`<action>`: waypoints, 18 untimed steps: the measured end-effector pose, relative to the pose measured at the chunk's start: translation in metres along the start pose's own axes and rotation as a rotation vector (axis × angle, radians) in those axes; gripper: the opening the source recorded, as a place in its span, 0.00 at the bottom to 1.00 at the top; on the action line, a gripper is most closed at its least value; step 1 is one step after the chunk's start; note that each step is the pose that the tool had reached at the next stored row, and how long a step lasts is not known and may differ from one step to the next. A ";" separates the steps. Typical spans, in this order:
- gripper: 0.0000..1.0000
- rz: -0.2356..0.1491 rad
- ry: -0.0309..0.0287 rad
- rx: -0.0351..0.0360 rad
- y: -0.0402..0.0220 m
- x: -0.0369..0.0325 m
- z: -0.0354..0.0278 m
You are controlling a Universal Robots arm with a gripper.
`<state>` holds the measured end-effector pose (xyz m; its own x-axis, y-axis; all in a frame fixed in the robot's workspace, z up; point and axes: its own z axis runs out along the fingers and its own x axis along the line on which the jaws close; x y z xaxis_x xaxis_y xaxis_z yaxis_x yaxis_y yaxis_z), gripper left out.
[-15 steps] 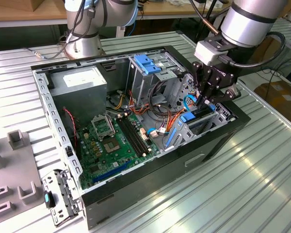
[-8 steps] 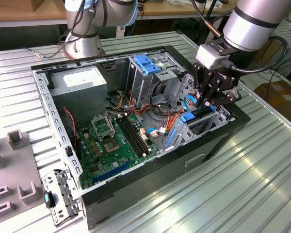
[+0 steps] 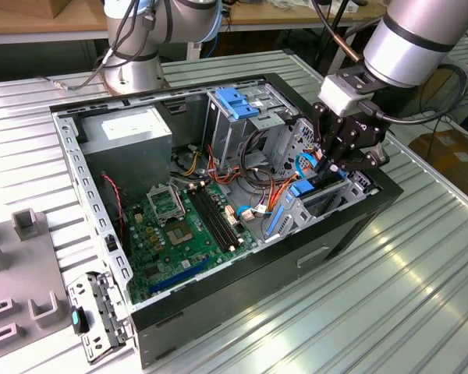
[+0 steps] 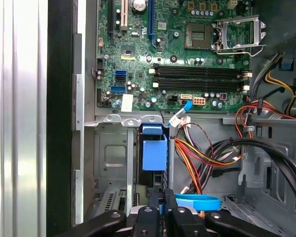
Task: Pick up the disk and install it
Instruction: 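Insert the second disk wire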
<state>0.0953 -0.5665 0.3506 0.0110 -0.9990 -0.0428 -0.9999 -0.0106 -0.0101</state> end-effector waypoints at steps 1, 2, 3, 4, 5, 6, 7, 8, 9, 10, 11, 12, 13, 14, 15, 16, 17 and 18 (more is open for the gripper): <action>0.16 0.000 -0.0040 0.0005 0.0000 0.0012 0.0003; 0.16 0.000 -0.0074 0.0008 0.0000 0.0016 0.0004; 0.16 0.000 -0.0123 0.0012 0.0000 0.0022 0.0006; 0.16 0.000 -0.0178 0.0028 0.0000 0.0029 0.0010; 0.16 0.000 -0.0186 0.0061 0.0000 0.0029 0.0011; 0.16 0.000 -0.0186 0.0086 0.0001 0.0029 0.0011; 0.16 0.000 -0.0187 0.0120 0.0001 0.0030 0.0011; 0.16 -0.001 -0.0187 0.0159 0.0003 0.0030 0.0011; 0.16 -0.001 -0.0192 0.0198 0.0005 0.0030 0.0011; 0.16 -0.001 -0.0222 0.0226 0.0010 0.0029 0.0010; 0.16 -0.001 -0.0261 0.0237 0.0014 0.0029 0.0010; 0.16 -0.001 -0.0298 0.0246 0.0018 0.0029 0.0011; 0.16 -0.001 -0.0326 0.0253 0.0022 0.0029 0.0011; 0.16 -0.001 -0.0344 0.0259 0.0025 0.0029 0.0012; 0.16 -0.001 -0.0357 0.0262 0.0026 0.0029 0.0015; 0.16 -0.001 -0.0358 0.0264 0.0026 0.0029 0.0015; 0.16 -0.001 -0.0359 0.0265 0.0027 0.0029 0.0017; 0.16 -0.001 -0.0361 0.0265 0.0027 0.0030 0.0020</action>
<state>0.0926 -0.5694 0.3485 0.0127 -0.9968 -0.0787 -0.9993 -0.0098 -0.0366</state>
